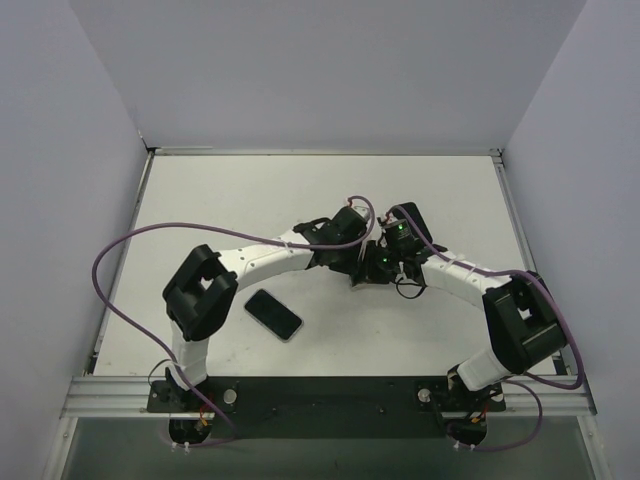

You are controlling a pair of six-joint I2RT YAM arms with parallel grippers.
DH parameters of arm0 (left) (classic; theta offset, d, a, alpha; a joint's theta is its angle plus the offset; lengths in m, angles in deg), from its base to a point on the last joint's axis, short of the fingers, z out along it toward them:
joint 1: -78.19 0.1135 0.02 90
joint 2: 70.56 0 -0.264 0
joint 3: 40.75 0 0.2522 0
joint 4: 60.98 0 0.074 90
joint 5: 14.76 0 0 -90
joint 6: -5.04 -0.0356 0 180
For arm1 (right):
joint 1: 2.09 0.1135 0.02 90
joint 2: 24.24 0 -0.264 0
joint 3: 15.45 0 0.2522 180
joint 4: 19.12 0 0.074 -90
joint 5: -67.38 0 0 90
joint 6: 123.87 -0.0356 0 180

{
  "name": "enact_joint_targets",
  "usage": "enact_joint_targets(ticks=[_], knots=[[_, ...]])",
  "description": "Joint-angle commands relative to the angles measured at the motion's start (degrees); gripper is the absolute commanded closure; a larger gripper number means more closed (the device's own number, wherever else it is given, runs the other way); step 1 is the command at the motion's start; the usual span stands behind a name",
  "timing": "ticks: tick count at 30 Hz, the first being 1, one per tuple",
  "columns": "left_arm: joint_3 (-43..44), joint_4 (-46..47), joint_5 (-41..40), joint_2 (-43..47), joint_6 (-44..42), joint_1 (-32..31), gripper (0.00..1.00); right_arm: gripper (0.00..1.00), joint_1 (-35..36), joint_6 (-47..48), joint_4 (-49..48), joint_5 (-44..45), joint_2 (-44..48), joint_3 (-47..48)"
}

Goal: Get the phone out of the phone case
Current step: Remove the phone case from the phone.

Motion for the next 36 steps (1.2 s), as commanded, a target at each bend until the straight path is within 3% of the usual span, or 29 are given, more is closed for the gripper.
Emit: enact_joint_targets(ticks=[1,9,13,15,16,36], knots=[[-3.2,-7.0,-6.8,-9.0,-2.6,1.4,0.77,1.0,-1.3,-0.7,-0.5,0.5,0.5,-0.5],[-2.7,-6.6,-5.0,-11.6,-2.7,1.4,0.64,1.0,-1.2,-0.7,-0.5,0.4,0.8,-0.7],[-2.5,-6.6,-4.9,-12.1,-2.9,1.4,0.79,1.0,-1.3,-0.7,-0.5,0.3,0.6,-0.6],[-2.4,-6.8,-4.6,-12.3,-3.0,1.4,0.98,1.0,-1.4,-0.8,-0.5,0.2,0.5,-0.4],[-2.1,-7.2,-4.5,-12.4,-2.9,1.4,1.0,1.0,-1.5,-0.6,-0.5,0.1,0.5,-0.4],[-6.7,-4.0,3.6,7.4,-0.8,13.1,1.0,1.0,-6.8,5.3,9.6,0.2,12.8,-2.9]])
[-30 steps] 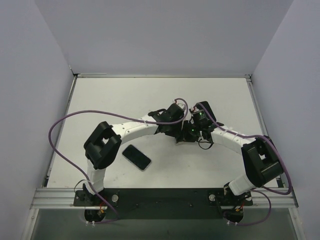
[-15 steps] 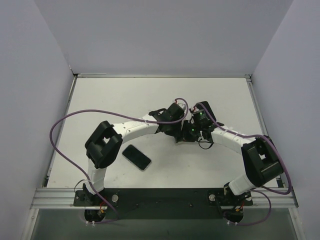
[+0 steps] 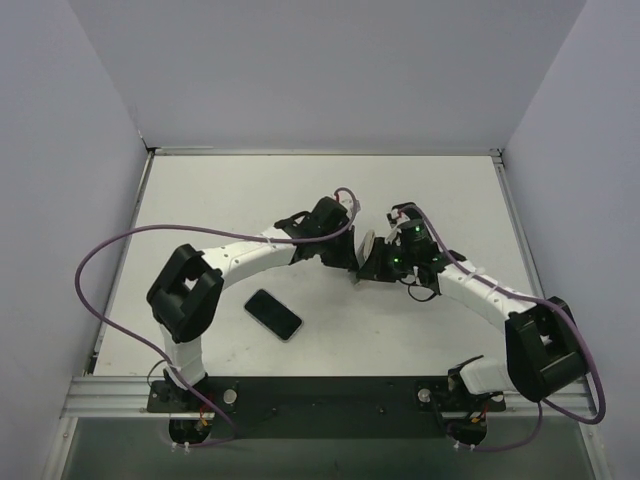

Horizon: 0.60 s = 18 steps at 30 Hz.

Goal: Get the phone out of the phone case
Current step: Remove the phone case from the phone.

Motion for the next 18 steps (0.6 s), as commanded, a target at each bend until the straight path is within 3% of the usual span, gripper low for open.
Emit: enact_joint_targets(ticks=[1,18], knots=[[-1.5,-10.3,-10.1,4.5,-3.5,8.5,1.0,1.0,-4.1,3.5,10.9,5.8,4.9,0.9],[-0.3,-13.9,-15.5,6.6,-4.8,9.5,1.0,1.0,-1.2,7.5,20.9,19.7,1.6,5.1]])
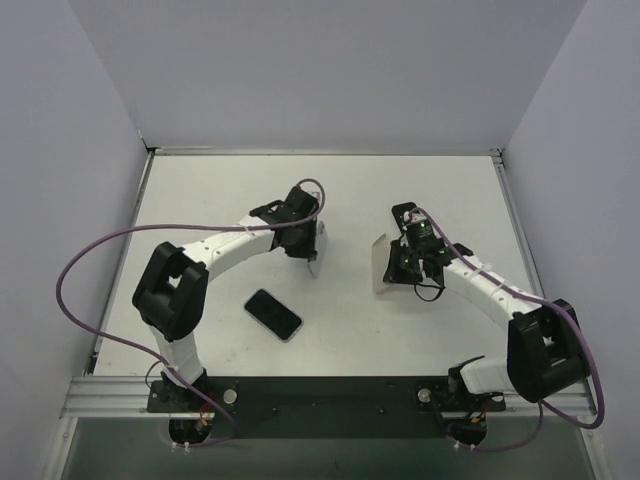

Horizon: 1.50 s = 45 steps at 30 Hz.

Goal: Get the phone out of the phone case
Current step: Remove the phone case from the phone, then place the phone case at the center of the board.

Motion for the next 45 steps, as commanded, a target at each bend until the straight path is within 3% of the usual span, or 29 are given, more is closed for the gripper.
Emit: enact_joint_targets(ticks=[1,8,15,19,22,28,35,40,43,45], knots=[[0.8,-4.6,-8.6,2.6,-1.9,3.1,1.0,1.0,1.8,3.2,7.9,7.8,0.0,1.8],[1.5,-5.0,-8.9,3.4,-2.2,3.1,1.0,1.0,1.0,2.1,4.0,4.2,0.9,1.3],[3.1,-6.2,-12.8,3.5,-3.3,3.2,1.0,0.97,-3.4,-3.1,-4.6,-4.7,-4.8,3.4],[6.1,-9.4,-18.3,2.0,-4.3,2.9,1.0,0.49,-4.1,-4.8,-4.0,-1.6,-9.1,6.7],[9.0,-11.6,-22.6,0.3,-5.2,2.8,1.0,0.36,-4.1,-4.2,1.2,4.2,-10.0,10.3],[15.7,-14.7,-30.3,-5.9,-5.9,2.0,1.0,0.18,-4.6,-4.1,7.4,19.6,-6.1,11.4],[27.0,-20.8,-44.6,-16.3,-5.1,-1.7,1.0,0.14,-6.6,-5.9,8.3,23.0,0.8,6.5],[33.8,-24.1,-42.0,-22.6,-4.6,-2.8,1.0,0.14,-8.0,-6.7,8.3,19.3,3.0,3.2],[35.5,-23.7,-37.8,-23.7,-4.7,-2.8,0.91,0.15,-8.2,-6.6,8.3,18.8,4.1,1.8],[35.5,-23.2,-36.1,-23.4,-4.7,-2.8,0.72,0.14,-8.3,-6.6,8.3,18.7,4.7,1.5]])
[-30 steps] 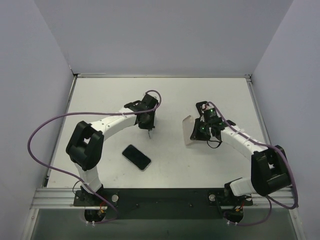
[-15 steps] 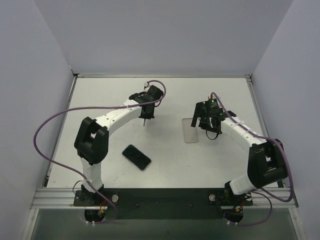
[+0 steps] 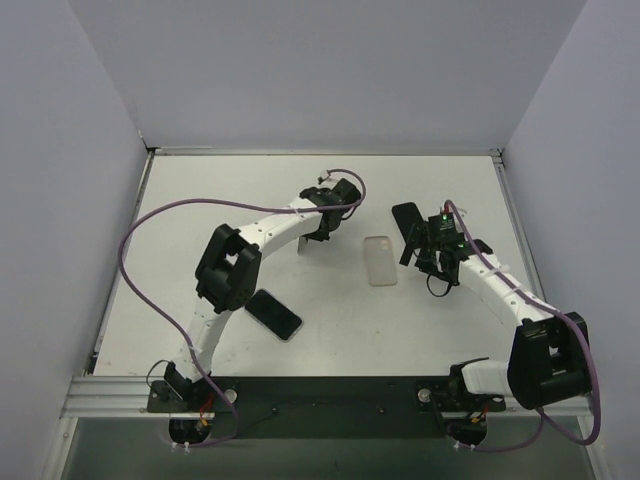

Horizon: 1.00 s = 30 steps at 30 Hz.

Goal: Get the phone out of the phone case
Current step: Place the phone at the center of the board.

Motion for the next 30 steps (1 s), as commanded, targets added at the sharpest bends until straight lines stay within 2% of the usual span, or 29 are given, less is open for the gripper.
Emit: enact_joint_targets(ticks=[1,4,5,6,9,13,15,20,21,24,30], knots=[[4.0,-0.2,3.4,1.1,0.0,0.2,0.62,0.15,-0.5,-0.5,2.2,-0.4,2.5,-1.1],[3.8,0.4,5.9,2.2,-0.1,0.2,0.32,0.14,-0.5,-0.2,2.3,-0.7,2.9,-0.6],[4.0,0.6,6.4,2.9,-0.2,0.2,0.31,0.14,-0.5,0.0,2.4,-1.1,2.8,-0.2],[3.9,0.5,6.9,3.2,-0.2,0.2,0.19,0.14,-0.4,0.1,2.5,-1.4,2.6,0.1],[3.6,0.3,8.7,5.8,0.1,0.4,0.14,0.14,0.0,0.8,2.7,-2.6,1.9,1.4],[-1.0,2.4,13.8,12.3,2.2,2.2,0.14,0.14,3.9,2.2,3.3,-2.3,0.6,3.9],[-7.1,4.3,16.1,18.1,3.3,3.7,0.13,0.14,9.4,2.9,3.7,-1.6,-1.2,6.3],[-22.8,10.4,24.3,32.1,7.2,12.4,0.13,0.15,21.7,5.7,3.4,-3.7,-7.9,12.3],[-24.5,10.8,25.0,33.9,7.5,13.6,0.12,0.14,26.5,6.3,3.6,-5.2,-10.8,14.6],[-30.3,11.1,28.1,39.8,8.3,19.7,0.12,0.14,35.2,9.0,3.7,-5.6,-17.1,18.7],[-37.7,10.2,30.8,48.9,8.8,29.2,0.11,0.13,45.6,10.9,6.0,-5.3,-28.9,29.4]])
